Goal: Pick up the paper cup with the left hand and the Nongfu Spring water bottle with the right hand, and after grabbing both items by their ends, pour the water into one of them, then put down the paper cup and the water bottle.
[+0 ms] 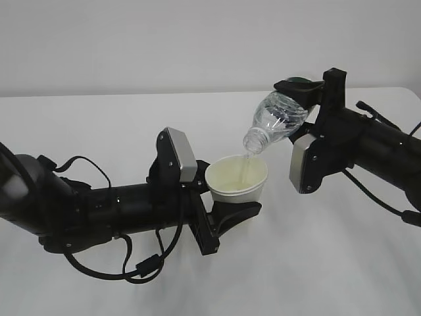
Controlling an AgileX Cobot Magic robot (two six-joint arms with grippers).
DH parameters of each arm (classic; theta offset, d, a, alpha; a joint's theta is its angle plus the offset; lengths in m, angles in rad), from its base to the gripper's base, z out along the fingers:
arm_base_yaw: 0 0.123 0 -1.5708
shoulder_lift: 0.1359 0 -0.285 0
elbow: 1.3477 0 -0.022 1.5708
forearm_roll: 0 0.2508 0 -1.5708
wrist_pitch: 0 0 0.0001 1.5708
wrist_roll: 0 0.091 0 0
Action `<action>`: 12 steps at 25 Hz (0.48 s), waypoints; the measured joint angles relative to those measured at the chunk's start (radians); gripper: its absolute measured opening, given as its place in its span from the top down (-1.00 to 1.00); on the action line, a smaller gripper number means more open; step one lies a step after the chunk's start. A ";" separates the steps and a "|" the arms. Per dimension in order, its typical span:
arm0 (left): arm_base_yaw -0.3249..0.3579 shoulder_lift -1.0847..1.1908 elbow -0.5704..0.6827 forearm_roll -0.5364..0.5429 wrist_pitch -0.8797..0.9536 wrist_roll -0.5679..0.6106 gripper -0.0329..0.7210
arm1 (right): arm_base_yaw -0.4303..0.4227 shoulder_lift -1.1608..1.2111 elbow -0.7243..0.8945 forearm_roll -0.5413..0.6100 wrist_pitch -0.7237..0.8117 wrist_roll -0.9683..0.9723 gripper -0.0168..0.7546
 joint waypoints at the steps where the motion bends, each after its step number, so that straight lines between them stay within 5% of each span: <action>1: 0.000 0.000 0.000 0.000 0.000 0.000 -0.31 | 0.000 0.000 0.000 0.000 0.000 0.000 -0.25; 12: 0.000 0.000 0.000 0.002 0.002 0.000 -0.31 | 0.000 0.000 0.000 0.000 0.000 0.000 -0.25</action>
